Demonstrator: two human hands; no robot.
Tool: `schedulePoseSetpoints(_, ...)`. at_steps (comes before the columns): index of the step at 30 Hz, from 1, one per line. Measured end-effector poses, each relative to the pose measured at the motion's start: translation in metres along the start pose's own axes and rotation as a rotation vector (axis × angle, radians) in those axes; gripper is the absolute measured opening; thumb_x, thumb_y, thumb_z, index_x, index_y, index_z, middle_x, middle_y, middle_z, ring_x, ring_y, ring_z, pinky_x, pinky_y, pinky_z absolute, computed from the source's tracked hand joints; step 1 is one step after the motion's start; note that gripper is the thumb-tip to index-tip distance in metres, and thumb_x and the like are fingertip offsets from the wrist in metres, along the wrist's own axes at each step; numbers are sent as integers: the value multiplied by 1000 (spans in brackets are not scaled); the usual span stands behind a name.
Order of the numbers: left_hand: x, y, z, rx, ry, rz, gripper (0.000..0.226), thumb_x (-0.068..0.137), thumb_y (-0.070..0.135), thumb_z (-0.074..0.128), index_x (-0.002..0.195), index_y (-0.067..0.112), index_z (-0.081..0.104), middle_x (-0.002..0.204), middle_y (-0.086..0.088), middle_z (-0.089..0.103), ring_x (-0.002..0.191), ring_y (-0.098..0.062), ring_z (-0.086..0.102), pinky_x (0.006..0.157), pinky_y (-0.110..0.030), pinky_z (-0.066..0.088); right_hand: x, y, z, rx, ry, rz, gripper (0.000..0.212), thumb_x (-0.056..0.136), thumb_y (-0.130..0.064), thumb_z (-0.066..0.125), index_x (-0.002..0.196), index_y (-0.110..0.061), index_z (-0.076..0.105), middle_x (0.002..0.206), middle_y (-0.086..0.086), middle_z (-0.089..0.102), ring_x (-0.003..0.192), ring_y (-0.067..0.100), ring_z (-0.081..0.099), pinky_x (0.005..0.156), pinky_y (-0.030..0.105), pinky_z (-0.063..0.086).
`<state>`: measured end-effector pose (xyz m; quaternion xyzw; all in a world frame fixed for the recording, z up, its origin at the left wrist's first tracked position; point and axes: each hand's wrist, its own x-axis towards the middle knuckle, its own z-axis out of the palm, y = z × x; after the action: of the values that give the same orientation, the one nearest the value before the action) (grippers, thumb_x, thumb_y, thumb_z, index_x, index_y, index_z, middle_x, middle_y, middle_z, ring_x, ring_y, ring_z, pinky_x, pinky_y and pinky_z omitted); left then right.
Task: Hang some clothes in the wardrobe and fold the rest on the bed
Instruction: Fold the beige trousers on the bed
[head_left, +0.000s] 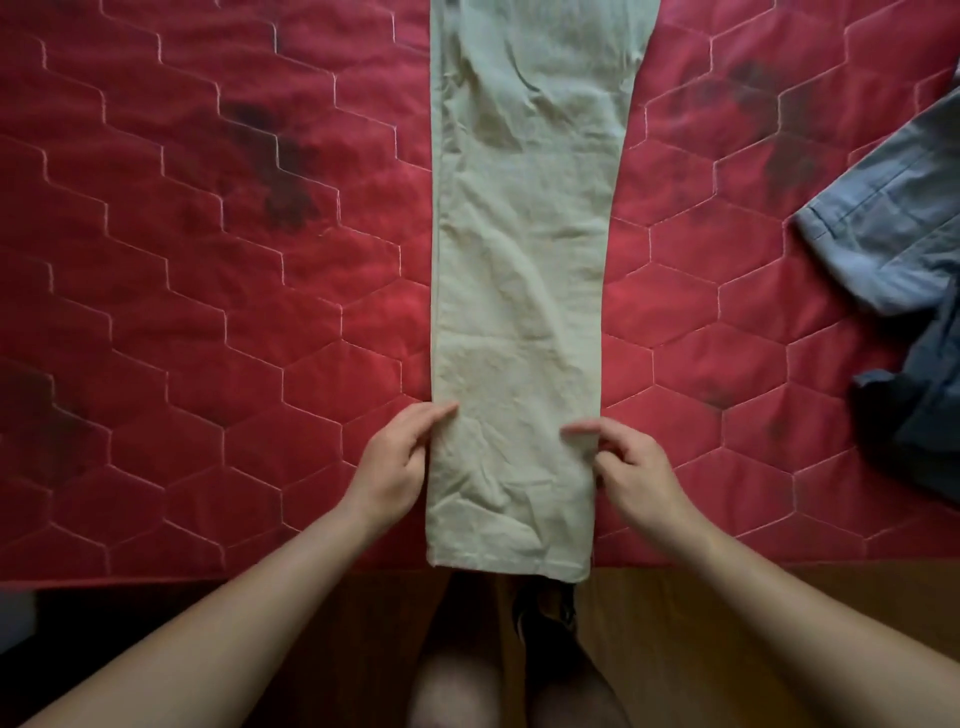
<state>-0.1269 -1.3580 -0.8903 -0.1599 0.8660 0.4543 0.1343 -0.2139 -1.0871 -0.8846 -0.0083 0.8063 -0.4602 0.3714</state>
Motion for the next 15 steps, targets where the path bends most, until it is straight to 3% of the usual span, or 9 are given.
schedulePoseSetpoints(2,-1,0,-13,219,49,241,50,86,-12,53,130,6,66,124,-6,67,116,-21,60,105,-24,44,-6,-14,-11,-199,-28,-238,51,81,8,49,119,-16,73,109,-3,72,98,10,67,87,36,56)
schedulePoseSetpoints(4,8,6,-28,376,94,420,36,88,-2,58,121,4,71,108,-10,70,100,-31,63,89,-37,55,-10,-29,-22,-458,-3,-535,39,86,-4,51,118,-8,73,105,1,72,92,19,69,79,37,58)
schedulePoseSetpoints(7,32,23,-52,434,174,489,23,89,11,60,103,11,78,97,-11,58,83,-34,57,66,-44,54,-4,-54,-38,-654,83,-741,23,86,2,69,106,-5,76,100,12,67,86,33,64,70,46,54)
schedulePoseSetpoints(9,47,40,-66,439,204,523,19,87,12,62,94,10,79,107,-10,49,92,-34,55,76,-45,53,6,-79,-50,-614,118,-729,20,83,5,71,97,-6,77,113,18,63,107,38,60,87,51,51)
schedulePoseSetpoints(11,57,57,-80,395,150,605,13,87,5,64,90,2,76,117,-14,57,111,-37,57,95,-49,48,15,-109,-67,-589,50,-727,22,83,4,61,95,-7,76,128,15,62,131,37,52,111,51,37)
schedulePoseSetpoints(13,67,74,-101,257,32,648,11,89,8,62,92,1,70,112,-10,68,118,-33,61,106,-48,42,22,-133,-86,-504,-97,-690,25,85,-4,52,98,-9,73,116,5,71,123,26,61,119,45,30)
schedulePoseSetpoints(14,74,83,-112,163,-17,625,12,88,13,60,94,6,69,106,-4,71,111,-27,65,106,-45,44,26,-146,-94,-443,-147,-646,25,87,-9,49,97,-9,71,102,3,73,110,23,67,114,47,39)
schedulePoseSetpoints(15,86,94,-124,59,-42,560,11,86,18,60,94,14,67,97,3,72,99,-20,68,98,-39,49,33,-160,-102,-363,-172,-598,22,88,-13,49,92,-10,70,89,2,72,95,19,70,97,49,51)
